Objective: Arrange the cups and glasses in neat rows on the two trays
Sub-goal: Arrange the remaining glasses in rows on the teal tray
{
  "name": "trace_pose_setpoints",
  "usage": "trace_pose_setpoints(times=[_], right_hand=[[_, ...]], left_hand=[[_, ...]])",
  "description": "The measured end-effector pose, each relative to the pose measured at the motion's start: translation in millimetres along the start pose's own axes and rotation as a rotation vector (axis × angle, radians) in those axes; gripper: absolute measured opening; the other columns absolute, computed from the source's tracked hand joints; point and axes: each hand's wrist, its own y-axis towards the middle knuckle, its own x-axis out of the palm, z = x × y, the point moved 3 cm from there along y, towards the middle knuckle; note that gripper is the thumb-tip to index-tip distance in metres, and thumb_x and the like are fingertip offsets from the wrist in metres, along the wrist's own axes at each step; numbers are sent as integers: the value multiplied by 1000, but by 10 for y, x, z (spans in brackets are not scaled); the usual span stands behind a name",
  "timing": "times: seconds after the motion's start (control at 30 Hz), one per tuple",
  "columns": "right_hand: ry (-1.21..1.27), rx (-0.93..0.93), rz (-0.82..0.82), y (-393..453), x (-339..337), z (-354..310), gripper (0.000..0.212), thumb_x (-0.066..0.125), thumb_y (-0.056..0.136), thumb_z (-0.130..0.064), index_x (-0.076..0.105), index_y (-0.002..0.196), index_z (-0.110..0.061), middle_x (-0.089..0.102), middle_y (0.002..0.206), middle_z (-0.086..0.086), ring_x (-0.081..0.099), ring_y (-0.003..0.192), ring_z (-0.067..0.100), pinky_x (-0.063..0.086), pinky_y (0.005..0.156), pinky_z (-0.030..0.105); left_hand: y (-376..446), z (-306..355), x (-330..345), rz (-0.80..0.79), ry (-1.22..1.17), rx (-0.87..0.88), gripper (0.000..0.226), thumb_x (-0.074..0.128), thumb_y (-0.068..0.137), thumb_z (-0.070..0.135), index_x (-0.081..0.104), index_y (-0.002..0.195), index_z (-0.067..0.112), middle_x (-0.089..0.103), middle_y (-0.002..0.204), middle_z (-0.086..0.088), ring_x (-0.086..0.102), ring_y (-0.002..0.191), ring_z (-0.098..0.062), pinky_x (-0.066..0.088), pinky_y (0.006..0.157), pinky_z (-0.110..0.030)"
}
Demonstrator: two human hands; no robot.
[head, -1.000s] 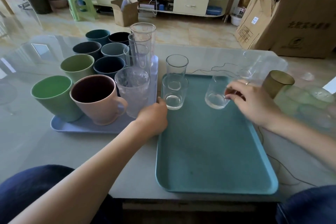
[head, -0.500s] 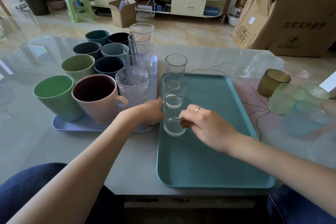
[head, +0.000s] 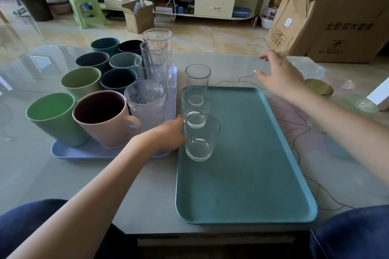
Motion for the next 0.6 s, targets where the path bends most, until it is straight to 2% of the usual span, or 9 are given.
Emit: trace_pose_setpoints(times=[0.2, 0.3, 0.4, 0.5, 0.6], right_hand=[[-185, 269, -107, 571, 418, 662, 52, 52, 92, -30, 33, 132, -5, 41, 137, 19, 51, 116, 41, 44, 85, 45], [-179, 324, -58, 737, 565, 729, 53, 54, 92, -22, 29, 134, -3, 48, 131, 22, 52, 114, 41, 45, 81, 44], [-129, 404, 102, 856, 650, 835, 42, 57, 89, -7, 41, 127, 0, 56, 121, 25, 56, 109, 41, 48, 82, 44], [-153, 442, 91, 858, 714, 935, 25, 61, 88, -11, 59, 110, 2, 59, 114, 24, 59, 101, 40, 47, 76, 37], [-94, 429, 120, 770, 714, 915, 17, 58, 91, -9, 61, 102, 3, 60, 110, 22, 59, 97, 38, 41, 70, 34]], left_hand=[[-13, 7, -3, -1, -30, -30, 65, 47, 90, 28, 16, 146, 20, 45, 141, -13, 48, 122, -32, 41, 93, -33], [-60, 31, -20, 4, -57, -20, 62, 48, 90, 31, 19, 144, 22, 47, 138, -12, 50, 120, -32, 42, 92, -32], [-95, 57, -31, 9, -84, -11, 60, 49, 90, 31, 21, 143, 23, 49, 136, -11, 50, 120, -32, 41, 90, -31], [-100, 64, -28, 16, -83, -10, 59, 47, 91, 29, 21, 143, 22, 49, 136, -14, 50, 120, -33, 42, 93, -34], [-100, 57, -23, 16, -71, -12, 63, 47, 91, 30, 17, 145, 21, 48, 137, -14, 50, 121, -33, 43, 93, -34]])
